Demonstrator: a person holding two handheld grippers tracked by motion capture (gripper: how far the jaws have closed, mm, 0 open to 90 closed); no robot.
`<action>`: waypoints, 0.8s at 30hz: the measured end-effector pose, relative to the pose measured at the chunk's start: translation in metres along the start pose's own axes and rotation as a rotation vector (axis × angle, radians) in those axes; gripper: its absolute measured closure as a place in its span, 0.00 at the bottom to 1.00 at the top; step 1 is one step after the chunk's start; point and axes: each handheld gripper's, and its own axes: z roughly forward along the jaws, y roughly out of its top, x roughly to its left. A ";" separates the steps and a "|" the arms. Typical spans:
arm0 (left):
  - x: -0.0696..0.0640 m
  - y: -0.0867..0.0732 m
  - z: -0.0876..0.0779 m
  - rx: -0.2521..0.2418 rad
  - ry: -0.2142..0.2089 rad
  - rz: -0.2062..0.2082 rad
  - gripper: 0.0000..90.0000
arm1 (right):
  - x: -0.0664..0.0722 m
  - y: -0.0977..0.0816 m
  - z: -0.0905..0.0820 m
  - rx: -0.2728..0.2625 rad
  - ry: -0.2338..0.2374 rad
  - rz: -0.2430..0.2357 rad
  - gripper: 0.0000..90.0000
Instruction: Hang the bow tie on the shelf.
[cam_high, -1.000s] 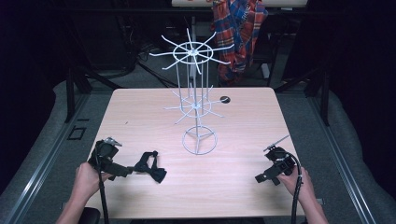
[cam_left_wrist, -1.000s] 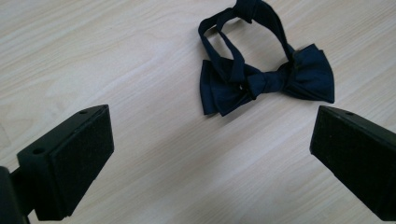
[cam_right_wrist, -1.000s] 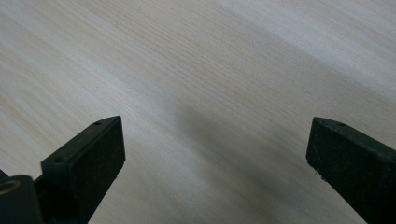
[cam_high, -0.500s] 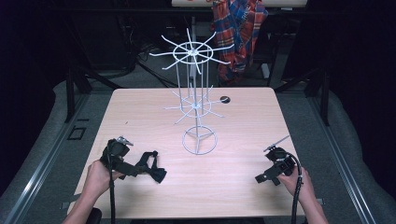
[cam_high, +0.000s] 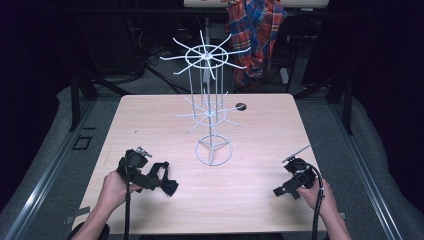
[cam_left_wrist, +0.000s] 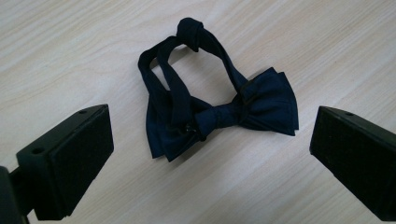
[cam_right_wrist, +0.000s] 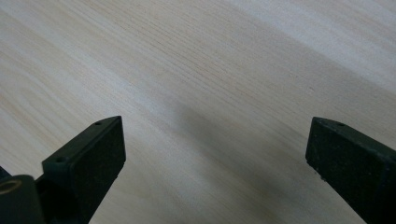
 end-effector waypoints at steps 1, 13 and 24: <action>0.000 0.001 0.000 0.004 -0.002 0.004 0.00 | 0.000 0.000 0.001 -0.001 0.001 0.001 0.05; -0.008 0.009 0.012 0.037 -0.008 0.024 0.00 | 0.001 0.000 0.002 0.008 0.005 0.003 0.05; -0.011 0.017 0.019 0.066 -0.020 0.040 0.17 | 0.001 0.000 0.002 0.012 0.008 0.005 0.05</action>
